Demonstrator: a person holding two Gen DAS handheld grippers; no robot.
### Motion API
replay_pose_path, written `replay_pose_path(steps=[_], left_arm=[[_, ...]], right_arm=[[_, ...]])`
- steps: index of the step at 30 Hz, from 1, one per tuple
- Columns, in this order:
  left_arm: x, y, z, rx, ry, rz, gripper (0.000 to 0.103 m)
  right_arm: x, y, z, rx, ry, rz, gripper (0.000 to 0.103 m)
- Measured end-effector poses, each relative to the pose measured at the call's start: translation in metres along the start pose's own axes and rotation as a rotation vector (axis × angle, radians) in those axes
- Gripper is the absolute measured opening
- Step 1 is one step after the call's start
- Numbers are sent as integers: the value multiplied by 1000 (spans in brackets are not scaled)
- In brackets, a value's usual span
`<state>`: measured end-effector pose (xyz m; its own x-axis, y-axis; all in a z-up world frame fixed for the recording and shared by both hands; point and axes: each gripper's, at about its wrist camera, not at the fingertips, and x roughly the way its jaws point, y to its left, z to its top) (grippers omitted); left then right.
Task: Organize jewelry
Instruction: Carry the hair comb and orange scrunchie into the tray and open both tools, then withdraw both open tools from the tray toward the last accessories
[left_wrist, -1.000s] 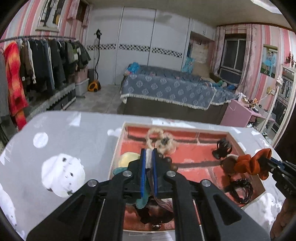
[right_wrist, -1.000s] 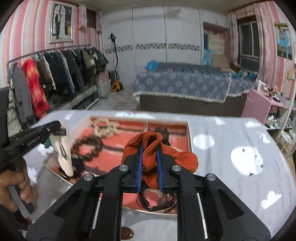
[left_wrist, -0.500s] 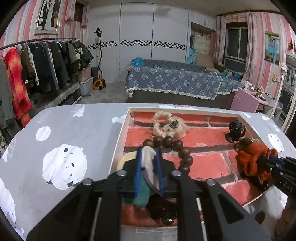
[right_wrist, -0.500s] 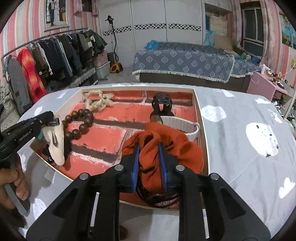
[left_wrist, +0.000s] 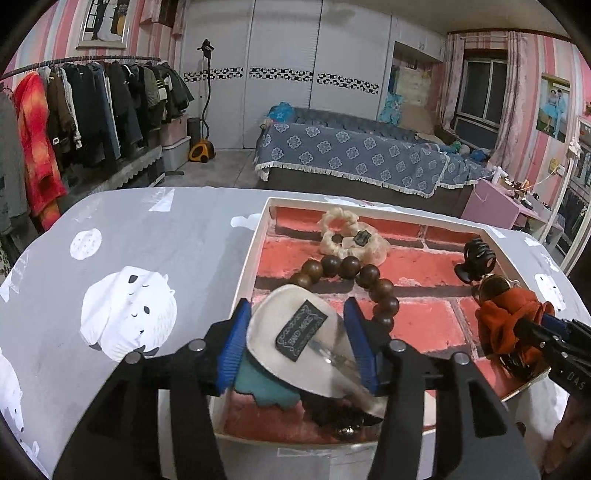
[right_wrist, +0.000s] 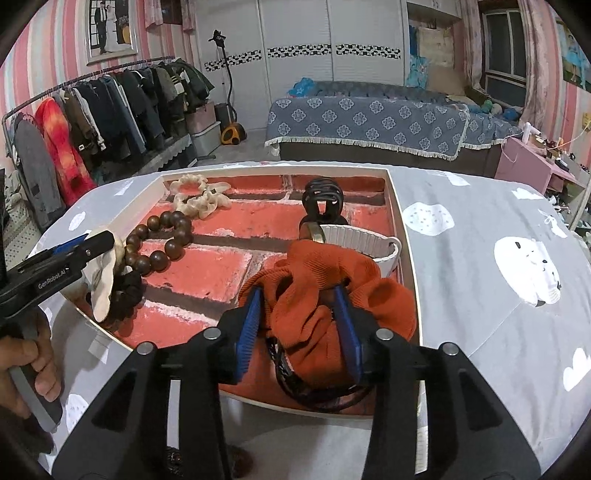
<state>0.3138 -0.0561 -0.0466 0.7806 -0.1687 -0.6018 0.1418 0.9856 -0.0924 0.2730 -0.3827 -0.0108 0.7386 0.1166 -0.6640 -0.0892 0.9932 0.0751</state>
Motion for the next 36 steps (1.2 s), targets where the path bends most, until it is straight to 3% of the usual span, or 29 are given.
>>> replay_pose_path(steps=[9, 18, 23, 29, 36], left_arm=[[-15, 0, 6, 5, -24, 24, 53], [-42, 2, 23, -9, -70, 36, 55], [-79, 3, 28, 17, -109, 44, 55], [-126, 11, 0, 11, -109, 44, 56], [-172, -1, -58, 6, -71, -3, 57]], right_arm=[[-22, -2, 10, 18, -58, 0, 57], [-48, 1, 22, 21, -113, -4, 64], [-78, 5, 23, 8, -157, -17, 66], [-118, -3, -1, 32, -176, -33, 67], [-154, -4, -48, 34, -158, -46, 68]])
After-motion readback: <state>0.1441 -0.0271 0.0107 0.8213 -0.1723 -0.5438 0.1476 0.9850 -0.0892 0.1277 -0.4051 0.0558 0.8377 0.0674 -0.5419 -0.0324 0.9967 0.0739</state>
